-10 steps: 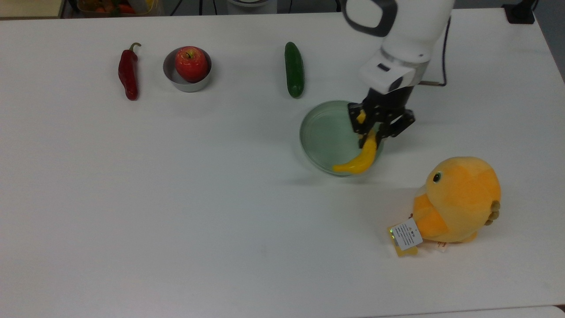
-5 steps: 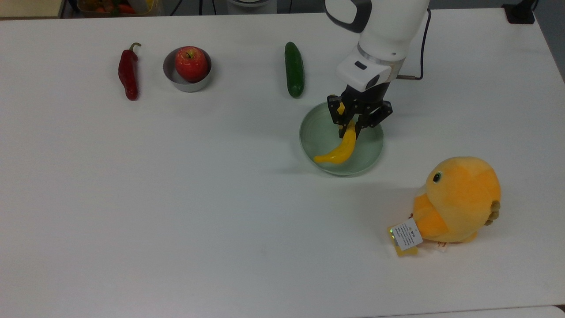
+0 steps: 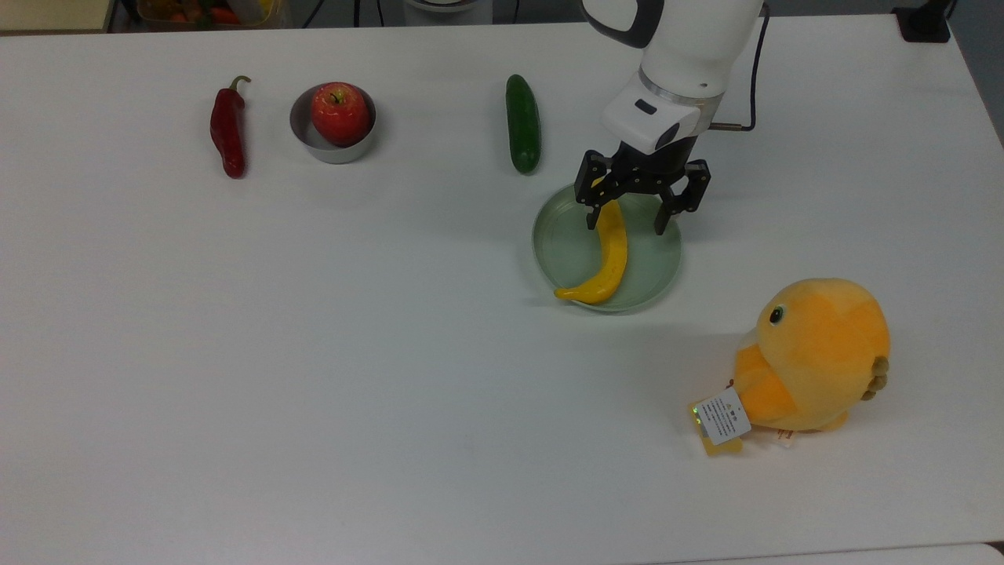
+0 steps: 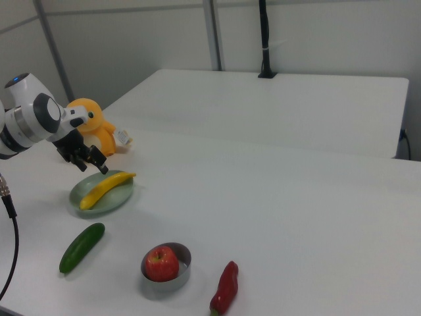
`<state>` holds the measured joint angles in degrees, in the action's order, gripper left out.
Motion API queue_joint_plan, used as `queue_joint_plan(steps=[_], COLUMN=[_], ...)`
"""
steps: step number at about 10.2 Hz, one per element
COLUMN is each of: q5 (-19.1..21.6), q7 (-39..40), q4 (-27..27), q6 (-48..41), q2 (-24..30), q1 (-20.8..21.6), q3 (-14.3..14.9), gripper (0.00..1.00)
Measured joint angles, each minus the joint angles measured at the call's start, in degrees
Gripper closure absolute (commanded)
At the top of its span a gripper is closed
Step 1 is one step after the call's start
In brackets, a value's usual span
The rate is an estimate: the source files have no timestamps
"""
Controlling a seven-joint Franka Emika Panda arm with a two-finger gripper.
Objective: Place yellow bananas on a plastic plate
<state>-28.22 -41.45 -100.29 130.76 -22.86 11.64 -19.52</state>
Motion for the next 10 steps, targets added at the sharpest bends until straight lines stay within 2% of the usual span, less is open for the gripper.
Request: queue_joint_plan(steps=[2, 4, 6, 7, 9, 10], q5=[0.0, 0.8, 6.6, 8.8, 13.2, 16.7], q7=[0.1, 0.1, 2.5, 6.4, 11.7, 15.8], q4=[0.0, 0.0, -0.2, -1.0, -3.1, -3.8], q6=[-0.4, -4.8, -12.2, -15.5, -17.6, -17.7], q2=[0.0, 1.7, 7.4, 11.0, 17.3, 19.9], q1=[0.0, -0.2, -1.5, -2.8, -4.0, -4.4], q3=[0.0, 0.0, 0.1, 0.2, 5.3, 9.9], gripper=[0.00, 0.00, 0.00, 0.00, 0.00, 0.00])
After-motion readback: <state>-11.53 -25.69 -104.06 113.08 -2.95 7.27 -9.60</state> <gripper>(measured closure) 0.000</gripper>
